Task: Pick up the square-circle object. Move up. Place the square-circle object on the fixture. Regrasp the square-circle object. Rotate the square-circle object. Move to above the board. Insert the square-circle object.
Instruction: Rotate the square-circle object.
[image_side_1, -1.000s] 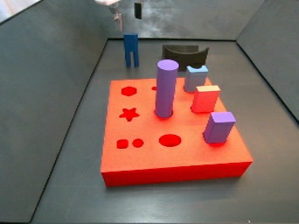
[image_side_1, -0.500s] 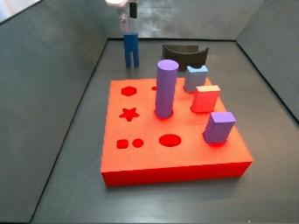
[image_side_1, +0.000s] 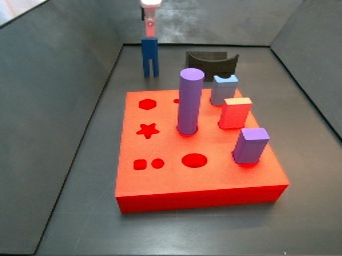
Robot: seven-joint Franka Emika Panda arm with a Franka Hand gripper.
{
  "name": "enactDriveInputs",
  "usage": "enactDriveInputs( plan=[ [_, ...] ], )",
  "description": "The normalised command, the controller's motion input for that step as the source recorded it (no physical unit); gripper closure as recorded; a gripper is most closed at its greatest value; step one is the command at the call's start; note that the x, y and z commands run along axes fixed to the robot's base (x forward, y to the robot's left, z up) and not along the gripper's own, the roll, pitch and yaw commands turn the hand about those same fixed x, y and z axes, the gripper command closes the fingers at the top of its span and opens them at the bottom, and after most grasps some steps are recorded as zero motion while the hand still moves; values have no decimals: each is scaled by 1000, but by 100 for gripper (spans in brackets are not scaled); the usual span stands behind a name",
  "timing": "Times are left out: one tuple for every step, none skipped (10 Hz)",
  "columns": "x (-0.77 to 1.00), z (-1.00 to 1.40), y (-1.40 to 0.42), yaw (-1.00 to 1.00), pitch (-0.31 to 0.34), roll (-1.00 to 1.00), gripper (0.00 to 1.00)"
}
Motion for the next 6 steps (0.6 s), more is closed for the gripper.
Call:
enactDriveInputs(
  plan=[
    [39,-24,-1,1000,2,-30,0],
    [39,-23,-1,1000,3,-32,0],
    [39,-23,-1,1000,3,-33,0],
    [39,-23,-1,1000,3,-36,0],
    [39,-23,-1,1000,3,-37,0],
    [39,-23,-1,1000,3,-40,0]
  ],
)
